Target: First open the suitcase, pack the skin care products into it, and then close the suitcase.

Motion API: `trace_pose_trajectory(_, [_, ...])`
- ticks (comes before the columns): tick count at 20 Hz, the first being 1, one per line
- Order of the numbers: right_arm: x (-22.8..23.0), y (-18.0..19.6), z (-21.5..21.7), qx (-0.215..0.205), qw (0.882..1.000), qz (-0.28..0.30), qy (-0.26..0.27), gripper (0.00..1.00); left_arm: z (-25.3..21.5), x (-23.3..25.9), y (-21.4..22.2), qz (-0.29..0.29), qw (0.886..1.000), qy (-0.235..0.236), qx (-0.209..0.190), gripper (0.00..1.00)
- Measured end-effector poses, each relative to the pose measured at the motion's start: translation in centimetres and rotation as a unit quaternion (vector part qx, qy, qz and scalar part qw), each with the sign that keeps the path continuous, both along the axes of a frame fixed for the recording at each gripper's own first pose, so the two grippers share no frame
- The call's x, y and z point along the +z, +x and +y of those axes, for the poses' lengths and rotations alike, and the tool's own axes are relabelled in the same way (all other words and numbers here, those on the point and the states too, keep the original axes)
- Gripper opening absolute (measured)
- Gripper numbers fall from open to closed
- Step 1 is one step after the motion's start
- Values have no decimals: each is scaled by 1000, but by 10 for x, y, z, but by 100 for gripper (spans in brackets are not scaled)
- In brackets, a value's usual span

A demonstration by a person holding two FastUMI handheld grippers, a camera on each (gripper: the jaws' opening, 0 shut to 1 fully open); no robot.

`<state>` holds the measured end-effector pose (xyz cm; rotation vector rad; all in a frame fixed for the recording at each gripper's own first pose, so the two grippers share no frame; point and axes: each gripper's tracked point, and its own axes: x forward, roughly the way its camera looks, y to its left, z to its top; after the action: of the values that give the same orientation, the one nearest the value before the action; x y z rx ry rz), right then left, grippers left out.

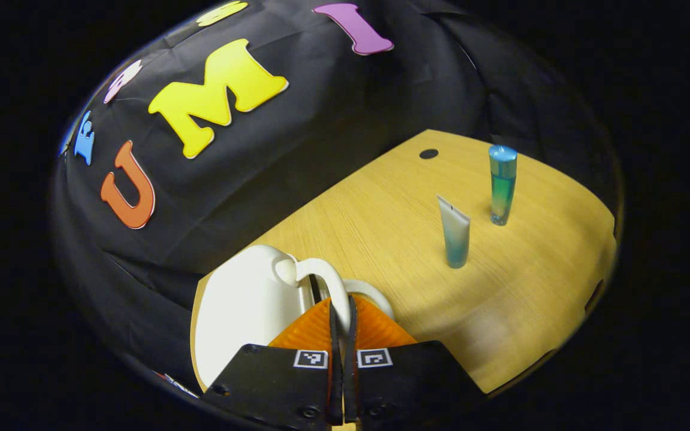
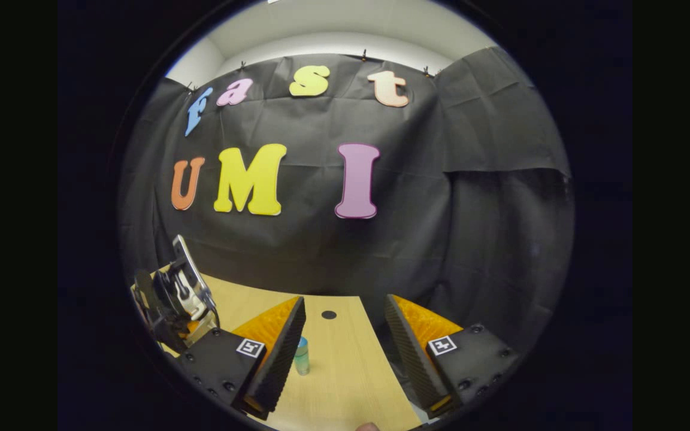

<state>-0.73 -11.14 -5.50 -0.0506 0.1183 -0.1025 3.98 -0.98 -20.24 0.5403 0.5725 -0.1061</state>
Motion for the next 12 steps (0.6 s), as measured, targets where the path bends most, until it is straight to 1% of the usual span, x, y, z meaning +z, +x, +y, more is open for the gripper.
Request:
trace_pose_trajectory(3, [9,1,20,13,1000,-8,-3,80,25,65,4,-54,997,-55,26,4])
trace_pose_trajectory(5, [14,2,36,23,1000,-12,-7,81,61,106,11,-91,990,-92,54,4])
trace_pose_trajectory(7, [19,4,54,36,999,-14,-9,81,107,138,14,-122,982,-119,82,3])
trace_pose_trajectory(9, [23,8,71,48,999,-14,-10,81,160,153,12,-149,972,-145,105,3])
trace_pose_trajectory(12, [28,12,96,64,998,-13,-18,80,239,160,9,-186,963,-154,119,3])
